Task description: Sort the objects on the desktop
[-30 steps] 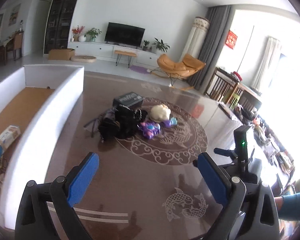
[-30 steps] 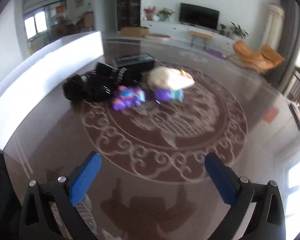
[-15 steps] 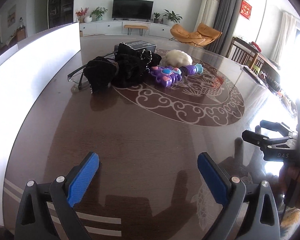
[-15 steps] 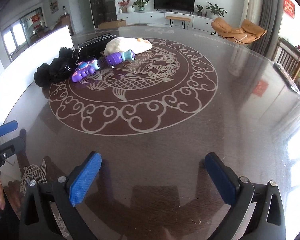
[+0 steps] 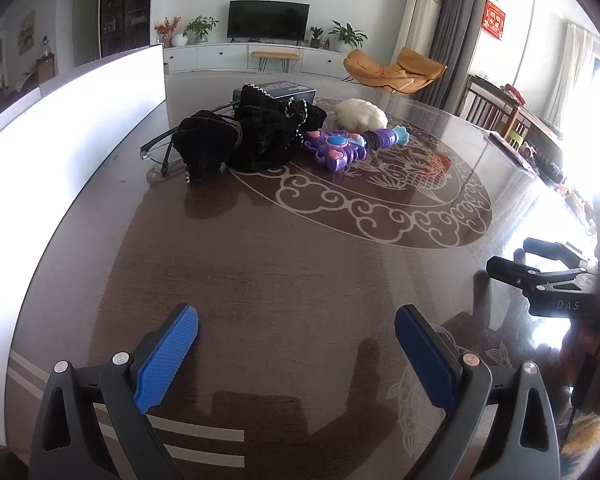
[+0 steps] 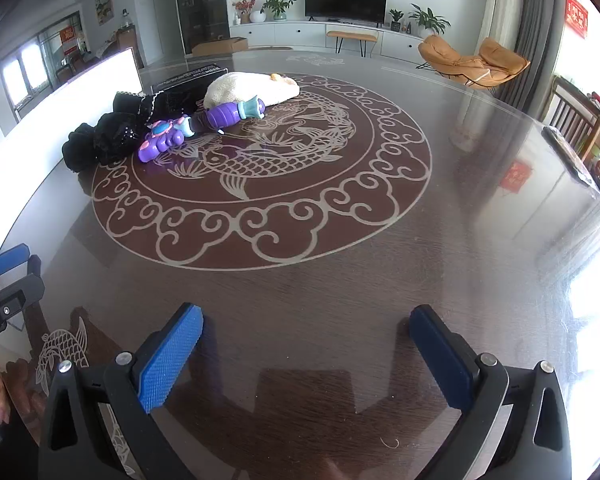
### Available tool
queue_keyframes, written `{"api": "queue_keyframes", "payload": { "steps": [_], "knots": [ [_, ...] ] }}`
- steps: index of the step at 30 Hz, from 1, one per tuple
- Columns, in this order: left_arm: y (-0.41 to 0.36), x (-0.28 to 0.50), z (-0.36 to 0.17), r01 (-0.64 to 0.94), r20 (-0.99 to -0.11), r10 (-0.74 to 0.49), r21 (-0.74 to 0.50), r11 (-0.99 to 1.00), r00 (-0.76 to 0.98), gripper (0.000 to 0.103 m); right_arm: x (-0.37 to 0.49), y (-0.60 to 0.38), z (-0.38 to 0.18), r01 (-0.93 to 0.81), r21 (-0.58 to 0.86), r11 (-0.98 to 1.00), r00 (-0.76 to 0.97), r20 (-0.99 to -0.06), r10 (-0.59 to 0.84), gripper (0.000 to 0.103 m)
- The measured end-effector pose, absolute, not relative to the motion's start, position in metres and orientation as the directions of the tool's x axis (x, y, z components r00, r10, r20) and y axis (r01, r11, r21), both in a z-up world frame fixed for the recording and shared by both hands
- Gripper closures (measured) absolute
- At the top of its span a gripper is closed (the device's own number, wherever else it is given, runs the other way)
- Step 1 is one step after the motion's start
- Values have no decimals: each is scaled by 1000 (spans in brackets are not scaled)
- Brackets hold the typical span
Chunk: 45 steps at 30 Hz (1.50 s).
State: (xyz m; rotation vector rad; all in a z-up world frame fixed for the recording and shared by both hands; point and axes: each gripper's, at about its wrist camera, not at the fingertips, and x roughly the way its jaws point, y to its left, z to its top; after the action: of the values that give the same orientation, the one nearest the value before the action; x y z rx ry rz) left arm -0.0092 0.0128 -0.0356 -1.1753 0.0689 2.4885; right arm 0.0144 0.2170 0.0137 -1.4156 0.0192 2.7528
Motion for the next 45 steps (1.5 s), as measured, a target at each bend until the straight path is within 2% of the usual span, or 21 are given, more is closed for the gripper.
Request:
{"api": "queue_keyframes", "payload": {
  "steps": [29, 37, 42, 44, 45],
  "knots": [
    [19, -4, -38, -389, -767, 263, -20, -921, -586, 2, 14, 217, 14, -46, -10, -999, -581, -813, 35, 0],
    [-14, -17, -42, -268, -782, 167, 0, -963, -600, 0, 14, 217, 14, -45, -10, -999, -581, -813, 34, 0],
    [-21, -18, -42, -244, -779, 152, 2, -970, -608, 0, 6, 216, 14, -61, -8, -998, -565, -824, 41, 0],
    [-20, -18, -42, -243, -777, 151, 2, -970, -611, 0, -14, 210, 17, -8, 25, -1000, -518, -855, -18, 0],
    [-20, -17, -42, -242, -776, 150, 4, -970, -612, 0, -28, 207, 21, 22, 90, -996, -505, -858, -89, 0]
  ]
}}
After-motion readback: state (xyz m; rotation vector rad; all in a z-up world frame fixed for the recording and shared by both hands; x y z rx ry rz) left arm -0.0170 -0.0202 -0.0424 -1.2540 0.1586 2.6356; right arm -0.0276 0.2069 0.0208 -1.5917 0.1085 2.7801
